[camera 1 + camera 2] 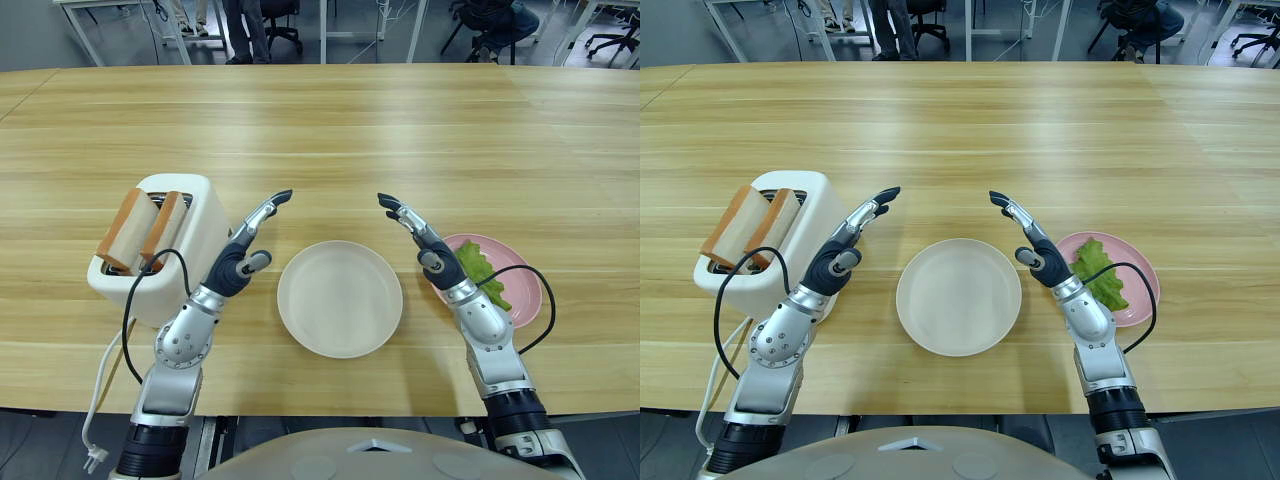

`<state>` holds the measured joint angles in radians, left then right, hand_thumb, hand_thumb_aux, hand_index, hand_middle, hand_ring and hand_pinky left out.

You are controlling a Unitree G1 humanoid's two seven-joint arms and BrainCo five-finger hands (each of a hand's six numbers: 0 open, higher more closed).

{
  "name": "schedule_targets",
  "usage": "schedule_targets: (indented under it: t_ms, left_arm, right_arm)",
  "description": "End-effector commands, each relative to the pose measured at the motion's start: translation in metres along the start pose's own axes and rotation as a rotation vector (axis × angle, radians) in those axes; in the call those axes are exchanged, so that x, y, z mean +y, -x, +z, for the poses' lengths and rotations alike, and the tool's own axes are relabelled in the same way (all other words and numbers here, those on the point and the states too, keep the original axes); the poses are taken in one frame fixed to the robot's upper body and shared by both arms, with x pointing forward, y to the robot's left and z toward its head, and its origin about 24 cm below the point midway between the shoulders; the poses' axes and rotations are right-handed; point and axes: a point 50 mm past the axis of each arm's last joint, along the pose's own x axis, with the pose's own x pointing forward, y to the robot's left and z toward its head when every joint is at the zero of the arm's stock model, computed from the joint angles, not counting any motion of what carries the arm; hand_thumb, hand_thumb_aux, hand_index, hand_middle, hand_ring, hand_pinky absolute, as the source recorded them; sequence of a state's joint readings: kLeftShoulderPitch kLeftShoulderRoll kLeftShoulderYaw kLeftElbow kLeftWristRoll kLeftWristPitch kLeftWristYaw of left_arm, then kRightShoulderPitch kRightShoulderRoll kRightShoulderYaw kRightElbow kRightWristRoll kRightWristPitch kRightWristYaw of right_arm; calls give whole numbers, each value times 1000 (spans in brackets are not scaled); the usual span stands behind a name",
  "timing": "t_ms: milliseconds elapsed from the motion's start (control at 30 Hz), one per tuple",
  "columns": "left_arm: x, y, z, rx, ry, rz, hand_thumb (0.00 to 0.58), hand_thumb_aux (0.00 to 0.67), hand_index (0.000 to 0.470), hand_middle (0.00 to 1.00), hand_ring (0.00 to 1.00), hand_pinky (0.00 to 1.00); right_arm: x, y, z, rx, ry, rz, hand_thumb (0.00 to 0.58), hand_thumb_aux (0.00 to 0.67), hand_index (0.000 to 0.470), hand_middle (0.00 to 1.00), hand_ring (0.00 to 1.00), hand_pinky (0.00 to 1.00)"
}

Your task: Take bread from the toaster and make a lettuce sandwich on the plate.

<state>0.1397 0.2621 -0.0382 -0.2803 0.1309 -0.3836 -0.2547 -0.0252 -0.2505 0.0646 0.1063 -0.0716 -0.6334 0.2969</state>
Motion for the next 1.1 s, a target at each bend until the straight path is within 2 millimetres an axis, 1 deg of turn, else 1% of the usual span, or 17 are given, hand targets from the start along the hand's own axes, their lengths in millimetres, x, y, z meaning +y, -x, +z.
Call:
schedule_targets:
  t_ms: [33,200,267,300,367,433,467,567,633,700,800,900,967,1100]
  left_arm:
    - [-5,3,-7,39,4,-20,0,0,0,0,0,0]
    - [-6,0,-9,48,27,-2,0,0,0,0,0,0]
    - [-2,-4,-9,57,10,24,0,0,0,0,0,0]
    - [5,-6,-7,61,-16,60,0,0,0,0,0,0]
    - [27,-12,5,44,-94,146,0,0,0,0,0,0]
    - [59,-16,26,10,-220,250,0,0,0,0,0,0]
    - [78,-17,37,8,-321,302,0,0,0,0,0,0]
    - [121,-13,61,38,-603,414,0,0,0,0,0,0]
    - [143,-9,71,92,-721,458,0,0,0,0,0,0]
    - [158,-5,75,167,-830,476,0,0,0,0,0,0]
    - [175,4,68,338,-1011,453,0,0,0,0,0,0]
    - [185,15,48,555,-1165,371,0,0,0,0,0,0]
    - [186,24,31,686,-1192,297,0,0,0,0,0,0]
    - [177,42,-3,892,-1206,94,0,0,0,0,0,0]
  right_arm:
    - [2,2,-3,17,-6,4,0,0,0,0,0,0]
    - [3,2,-3,18,-8,2,0,0,0,0,0,0]
    - [3,3,-3,19,-9,-1,0,0,0,0,0,0]
    - [3,3,-3,19,-9,-2,0,0,0,0,0,0]
    - [4,3,-3,18,-10,-3,0,0,0,0,0,0]
    - [4,3,-3,17,-9,-4,0,0,0,0,0,0]
    - [5,3,-2,16,-8,-5,0,0,0,0,0,0]
    - [5,2,-2,13,-7,-9,0,0,0,0,0,0]
    - [6,2,-2,10,-7,-13,0,0,0,0,0,0]
    - [7,2,-2,9,-6,-16,0,0,0,0,0,0]
    - [8,3,-1,7,-5,-18,0,0,0,0,0,0]
    - [9,4,-1,8,-4,-24,0,0,0,0,0,0]
    - [9,4,-1,9,-4,-29,0,0,0,0,0,0]
    - [8,5,-1,12,-3,-36,0,0,0,0,0,0]
